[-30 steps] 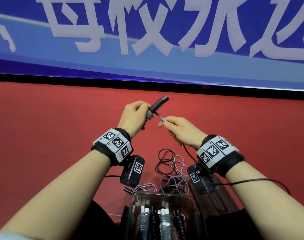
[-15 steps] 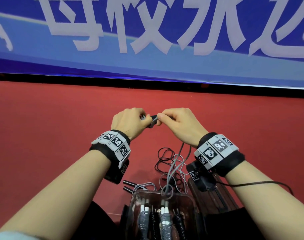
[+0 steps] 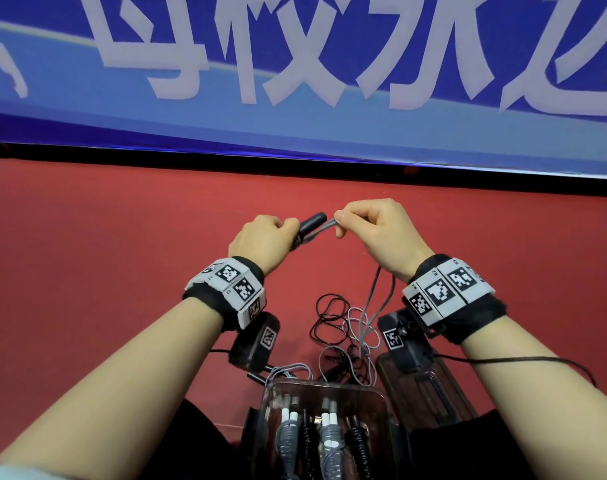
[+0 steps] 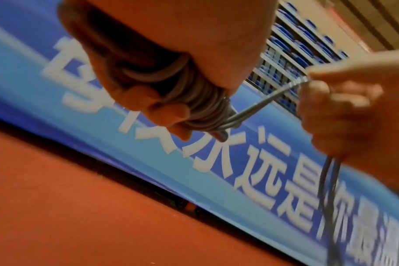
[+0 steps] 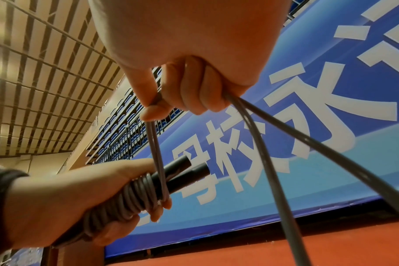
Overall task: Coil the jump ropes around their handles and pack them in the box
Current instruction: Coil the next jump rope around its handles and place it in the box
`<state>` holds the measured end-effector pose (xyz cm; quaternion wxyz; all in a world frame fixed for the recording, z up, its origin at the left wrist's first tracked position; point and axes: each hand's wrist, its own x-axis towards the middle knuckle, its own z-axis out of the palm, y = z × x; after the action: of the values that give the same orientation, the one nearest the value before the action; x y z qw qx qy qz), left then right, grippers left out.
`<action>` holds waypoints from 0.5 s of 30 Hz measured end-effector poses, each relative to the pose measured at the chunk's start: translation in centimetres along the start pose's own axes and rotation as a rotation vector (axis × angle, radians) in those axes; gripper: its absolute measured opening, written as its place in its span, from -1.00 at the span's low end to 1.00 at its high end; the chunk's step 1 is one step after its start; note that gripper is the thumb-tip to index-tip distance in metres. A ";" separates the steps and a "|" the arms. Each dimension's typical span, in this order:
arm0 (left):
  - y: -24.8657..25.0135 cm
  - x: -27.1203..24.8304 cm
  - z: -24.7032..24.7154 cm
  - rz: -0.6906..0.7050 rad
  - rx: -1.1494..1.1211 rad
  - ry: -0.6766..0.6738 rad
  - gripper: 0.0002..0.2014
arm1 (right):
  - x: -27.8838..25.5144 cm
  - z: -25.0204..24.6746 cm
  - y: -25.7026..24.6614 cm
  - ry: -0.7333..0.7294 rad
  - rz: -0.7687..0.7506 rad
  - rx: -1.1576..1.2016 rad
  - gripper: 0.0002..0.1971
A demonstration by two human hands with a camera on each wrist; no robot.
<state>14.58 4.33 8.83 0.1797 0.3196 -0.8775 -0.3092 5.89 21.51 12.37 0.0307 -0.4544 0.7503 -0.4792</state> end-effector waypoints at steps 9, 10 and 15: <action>0.2 0.2 0.0 -0.244 -0.530 -0.240 -0.61 | 0.6 -0.1 0.4 0.185 0.026 0.055 -0.64; 0.2 0.3 -0.1 -0.251 -0.532 -0.232 -0.61 | 0.7 -0.2 0.6 0.215 0.049 0.052 -0.64; -0.1 0.3 0.2 -0.262 -0.457 -0.181 -0.62 | 0.2 0.6 0.3 0.091 0.017 -0.001 -0.66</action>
<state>14.27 4.15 8.67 0.1265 0.3526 -0.7488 -0.5469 5.87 20.95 11.95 0.0005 -0.4259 0.7548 -0.4989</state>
